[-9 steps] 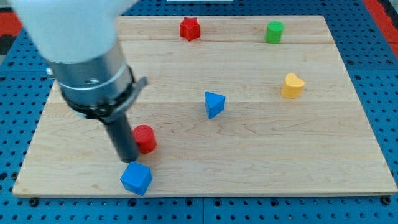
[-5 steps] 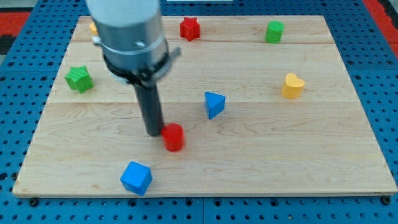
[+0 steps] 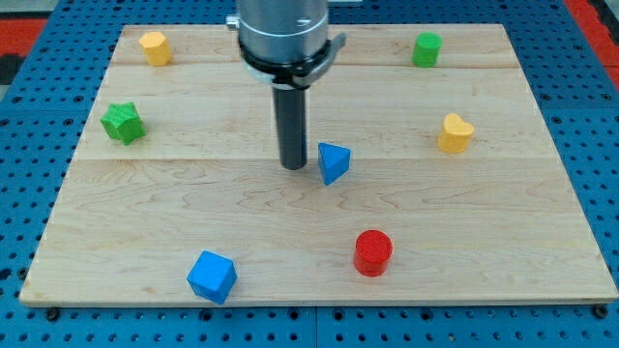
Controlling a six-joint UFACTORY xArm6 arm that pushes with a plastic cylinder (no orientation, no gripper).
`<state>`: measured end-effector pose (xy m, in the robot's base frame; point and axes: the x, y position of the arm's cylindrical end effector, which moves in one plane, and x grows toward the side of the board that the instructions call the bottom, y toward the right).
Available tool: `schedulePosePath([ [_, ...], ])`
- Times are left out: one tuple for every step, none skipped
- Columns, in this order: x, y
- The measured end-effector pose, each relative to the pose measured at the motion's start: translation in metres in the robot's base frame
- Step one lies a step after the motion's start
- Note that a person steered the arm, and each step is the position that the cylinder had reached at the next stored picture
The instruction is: Move the triangle towards the bottom right corner
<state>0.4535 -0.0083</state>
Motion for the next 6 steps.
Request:
schedulePosePath([
  [0.018, 0.044],
  [-0.025, 0.038],
  [-0.024, 0.058],
  [0.030, 0.085],
  [0.068, 0.120],
  [0.076, 0.141],
])
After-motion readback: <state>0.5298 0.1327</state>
